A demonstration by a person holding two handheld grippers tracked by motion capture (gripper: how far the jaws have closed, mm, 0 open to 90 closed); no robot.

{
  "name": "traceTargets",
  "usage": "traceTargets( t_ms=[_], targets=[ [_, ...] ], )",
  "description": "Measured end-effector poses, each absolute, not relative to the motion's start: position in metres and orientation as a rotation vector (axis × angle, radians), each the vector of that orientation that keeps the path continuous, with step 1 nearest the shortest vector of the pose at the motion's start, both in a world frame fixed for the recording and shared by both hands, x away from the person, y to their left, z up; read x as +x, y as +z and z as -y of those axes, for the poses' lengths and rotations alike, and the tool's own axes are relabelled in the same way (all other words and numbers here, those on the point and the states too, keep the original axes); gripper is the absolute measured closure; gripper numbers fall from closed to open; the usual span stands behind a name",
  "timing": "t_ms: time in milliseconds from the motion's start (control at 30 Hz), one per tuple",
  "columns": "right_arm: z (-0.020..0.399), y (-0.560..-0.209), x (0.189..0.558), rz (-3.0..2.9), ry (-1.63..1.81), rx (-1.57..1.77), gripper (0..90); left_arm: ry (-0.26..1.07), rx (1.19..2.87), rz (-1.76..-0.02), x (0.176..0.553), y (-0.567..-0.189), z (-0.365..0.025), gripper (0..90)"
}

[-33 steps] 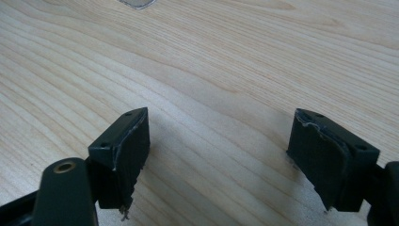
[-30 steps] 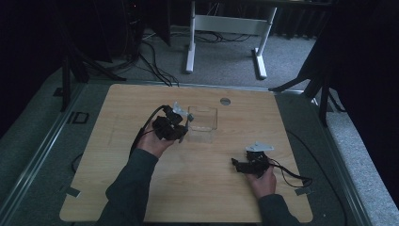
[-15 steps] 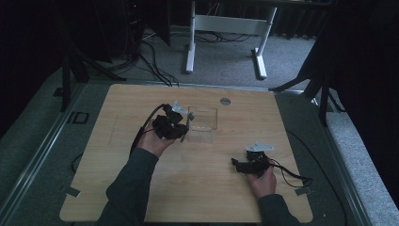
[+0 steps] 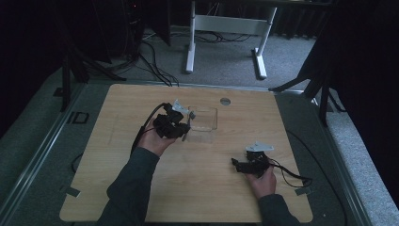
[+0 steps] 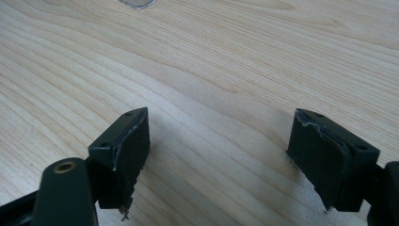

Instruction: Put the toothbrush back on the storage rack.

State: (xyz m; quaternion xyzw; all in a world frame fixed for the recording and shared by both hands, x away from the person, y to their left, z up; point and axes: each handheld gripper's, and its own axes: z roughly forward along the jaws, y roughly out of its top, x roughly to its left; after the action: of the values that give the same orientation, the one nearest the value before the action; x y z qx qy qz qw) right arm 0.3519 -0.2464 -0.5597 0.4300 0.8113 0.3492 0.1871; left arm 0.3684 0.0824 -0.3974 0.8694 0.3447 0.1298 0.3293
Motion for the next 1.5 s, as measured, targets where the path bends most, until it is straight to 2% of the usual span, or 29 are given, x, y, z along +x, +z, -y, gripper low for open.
traceTargets(
  t_ms=[1500],
  targets=[
    [0.2464,-0.5597,0.3519,-2.284,0.983,1.21,21.0,0.289,2.204,-0.897,0.3748,-0.3921,-0.081,80.9]
  ],
)
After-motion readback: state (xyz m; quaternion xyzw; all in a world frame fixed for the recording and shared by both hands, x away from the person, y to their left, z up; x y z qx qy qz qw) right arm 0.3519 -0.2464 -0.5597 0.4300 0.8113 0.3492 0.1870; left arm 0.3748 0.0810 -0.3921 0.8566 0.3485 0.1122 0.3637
